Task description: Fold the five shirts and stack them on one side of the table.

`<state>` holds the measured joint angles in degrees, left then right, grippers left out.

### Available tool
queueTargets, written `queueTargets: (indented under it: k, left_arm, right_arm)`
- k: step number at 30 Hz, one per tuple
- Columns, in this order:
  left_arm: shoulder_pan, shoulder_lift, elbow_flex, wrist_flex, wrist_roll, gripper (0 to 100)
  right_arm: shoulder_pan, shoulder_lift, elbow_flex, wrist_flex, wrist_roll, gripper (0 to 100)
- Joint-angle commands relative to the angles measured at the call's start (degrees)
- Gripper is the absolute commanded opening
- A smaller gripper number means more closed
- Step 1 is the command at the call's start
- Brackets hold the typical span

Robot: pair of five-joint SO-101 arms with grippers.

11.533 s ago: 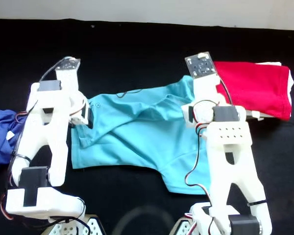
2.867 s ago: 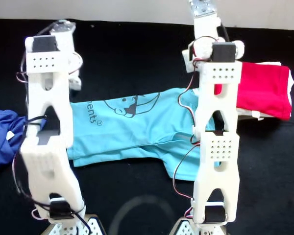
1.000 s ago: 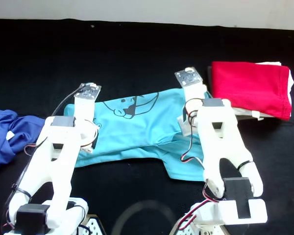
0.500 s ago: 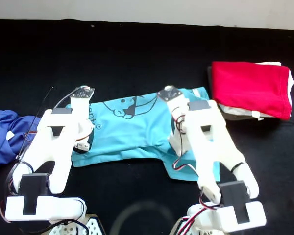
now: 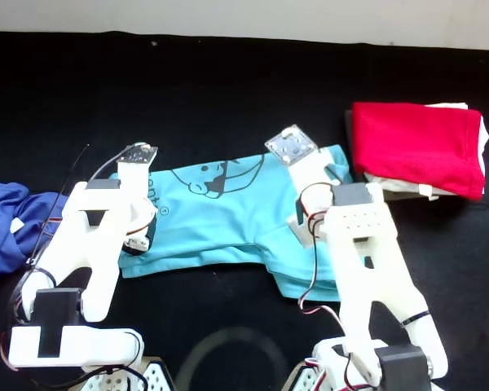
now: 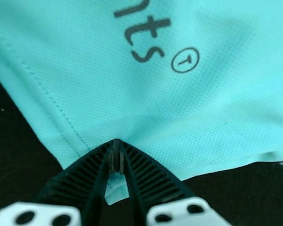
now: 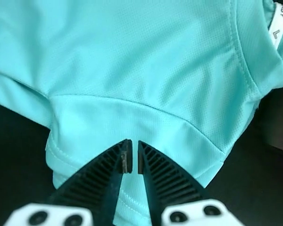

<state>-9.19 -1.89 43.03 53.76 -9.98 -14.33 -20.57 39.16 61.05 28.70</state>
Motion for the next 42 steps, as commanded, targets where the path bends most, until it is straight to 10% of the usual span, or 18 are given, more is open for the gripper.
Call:
queueTargets:
  k: [1,13,30,42]
  left_arm:
    - [-0.48,0.66,-0.84,0.09,-0.18,1]
    - [-0.48,0.66,-0.84,0.09,-0.18,1]
    - [-0.31,0.75,-0.84,0.09,-0.26,1]
    - [-0.31,0.75,-0.84,0.09,-0.26,1]
  right_arm:
    - [1.89,2.07,2.95,-3.47,0.88,3.3]
    - [16.57,5.41,-0.84,-1.89,-0.26,4.0]
    - [17.63,17.8,-4.62,-7.78,-5.63,12.5]
    - [18.95,14.81,-5.58,-7.78,-4.31,0.6]
